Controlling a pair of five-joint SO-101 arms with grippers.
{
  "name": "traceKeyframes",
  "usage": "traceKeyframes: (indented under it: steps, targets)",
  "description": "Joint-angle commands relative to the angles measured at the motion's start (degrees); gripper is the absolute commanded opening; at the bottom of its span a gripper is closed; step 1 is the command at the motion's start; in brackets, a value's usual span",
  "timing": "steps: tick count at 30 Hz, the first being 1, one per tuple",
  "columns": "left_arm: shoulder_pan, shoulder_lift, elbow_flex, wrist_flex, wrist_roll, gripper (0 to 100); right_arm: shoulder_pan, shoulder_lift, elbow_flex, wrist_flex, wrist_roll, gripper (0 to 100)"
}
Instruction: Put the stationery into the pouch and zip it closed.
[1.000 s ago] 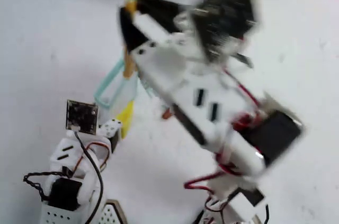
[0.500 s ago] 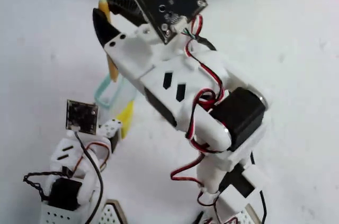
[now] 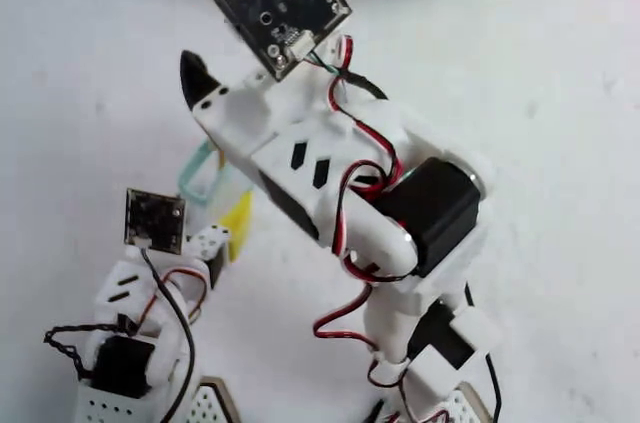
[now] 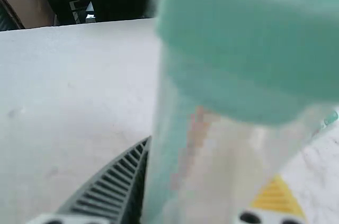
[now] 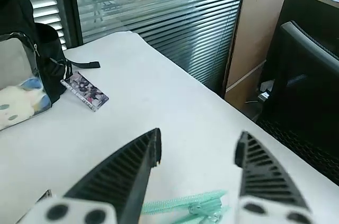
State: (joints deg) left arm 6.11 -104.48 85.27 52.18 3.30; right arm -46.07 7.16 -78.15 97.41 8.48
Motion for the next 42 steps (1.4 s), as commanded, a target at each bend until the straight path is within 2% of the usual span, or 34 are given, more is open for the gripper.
traceKeyframes:
  steps: [1,8,12,15,20,23,27,29,32,42]
  targets:
    - [0.4,-0.3,-1.0,0.1,0.3,24,-0.1,-0.4,-0.4,1.2,0.7,24.0]
    - [0.6,-0.3,-0.9,0.1,0.3,24,0.6,-0.6,-0.8,1.2,0.7,18.3]
    - [0.6,-0.3,-0.9,0.1,0.3,24,4.1,-0.5,-0.8,1.1,0.8,18.5]
    - [0.6,-0.3,-0.9,0.1,0.3,24,10.2,0.0,-0.4,1.0,0.8,18.6]
    - [0.7,-0.3,-0.8,0.2,0.3,24,25.9,5.0,0.4,1.0,0.4,18.4]
    - [0.7,-0.3,-0.8,0.2,0.3,24,32.9,10.0,3.6,1.2,0.2,18.4]
    - [0.7,-0.3,-0.8,0.2,0.3,24,37.8,15.4,12.4,1.2,-10.6,18.4]
    - [0.7,-0.3,-0.8,0.2,0.3,24,38.5,17.3,17.6,1.2,-17.0,18.5]
    - [0.7,-0.3,-0.8,0.2,0.3,24,37.7,19.6,24.3,1.1,-22.7,18.6]
    - [0.7,-0.3,-0.8,0.2,0.3,24,34.8,26.6,28.8,-1.8,-24.2,18.3]
